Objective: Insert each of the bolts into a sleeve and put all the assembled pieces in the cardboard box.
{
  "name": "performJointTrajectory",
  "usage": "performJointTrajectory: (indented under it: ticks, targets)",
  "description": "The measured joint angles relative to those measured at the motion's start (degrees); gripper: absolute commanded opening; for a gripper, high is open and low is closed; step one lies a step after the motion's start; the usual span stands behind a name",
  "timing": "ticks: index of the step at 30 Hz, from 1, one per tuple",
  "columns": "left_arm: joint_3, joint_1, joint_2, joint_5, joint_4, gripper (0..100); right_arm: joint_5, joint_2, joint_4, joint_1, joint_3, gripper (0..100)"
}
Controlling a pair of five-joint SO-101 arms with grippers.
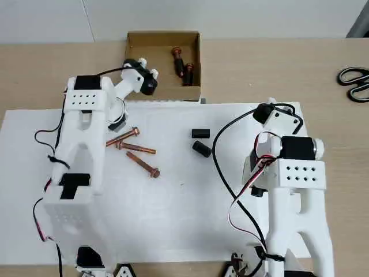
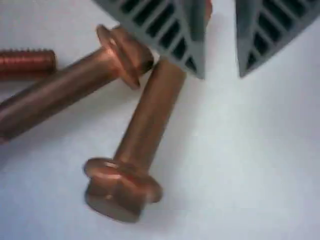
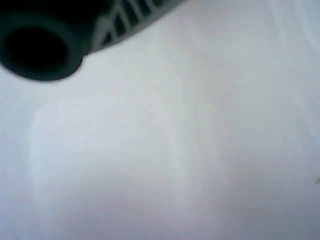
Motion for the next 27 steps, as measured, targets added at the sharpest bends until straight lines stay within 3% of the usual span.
performJointTrajectory:
  ticks: [27]
  targets:
    - [-1.32, 3.87, 9.41, -0.7, -2.29, 8, 0.0, 0.0, 0.0, 0.0, 0.18, 0.3]
